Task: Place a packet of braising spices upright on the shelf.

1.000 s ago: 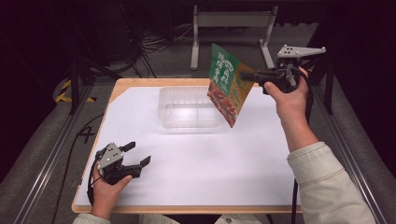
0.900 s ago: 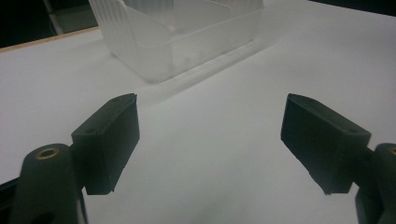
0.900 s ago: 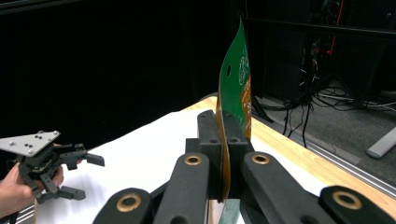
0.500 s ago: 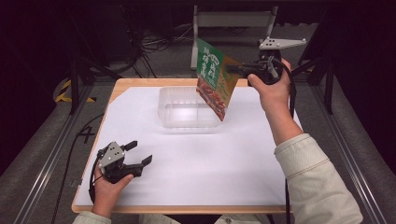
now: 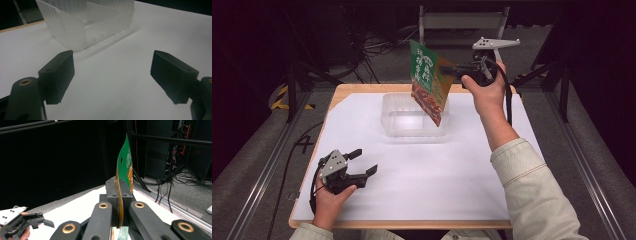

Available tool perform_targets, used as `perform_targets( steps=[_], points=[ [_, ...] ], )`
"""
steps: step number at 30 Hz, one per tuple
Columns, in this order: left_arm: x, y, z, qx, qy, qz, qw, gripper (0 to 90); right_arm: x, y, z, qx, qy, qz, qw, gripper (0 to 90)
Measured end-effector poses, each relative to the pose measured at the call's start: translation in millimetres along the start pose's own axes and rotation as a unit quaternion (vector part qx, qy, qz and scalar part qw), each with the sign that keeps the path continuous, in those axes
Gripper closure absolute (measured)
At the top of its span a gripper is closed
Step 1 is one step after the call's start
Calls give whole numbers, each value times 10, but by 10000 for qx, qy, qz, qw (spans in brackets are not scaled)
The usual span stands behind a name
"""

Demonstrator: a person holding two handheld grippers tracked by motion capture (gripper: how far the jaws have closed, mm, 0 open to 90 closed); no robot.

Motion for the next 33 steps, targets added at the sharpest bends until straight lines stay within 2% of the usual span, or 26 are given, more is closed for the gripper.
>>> perform_targets(
  steps=[13,26,33],
  points=[
    [0,-11,-7,-7,-1,-47,10000,199,48,234,47,70,129,82,9999,900],
    [-6,-46,-26,17,0,4,10000,199,31,433,70,31,261,126,9996,900],
    [-5,-90,-58,8,-47,53,10000,198,18,528,80,-11,253,155,9996,900]
  ],
)
Point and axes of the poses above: each handheld gripper's, and its own axes: y roughly forward along the jaws, z roughly out of its top, x roughly to its right, the point moved 1 cm from there along y, roughly forward along the jaws, and after that the axes turned 13 degrees about -x, right-handed, at the moved point
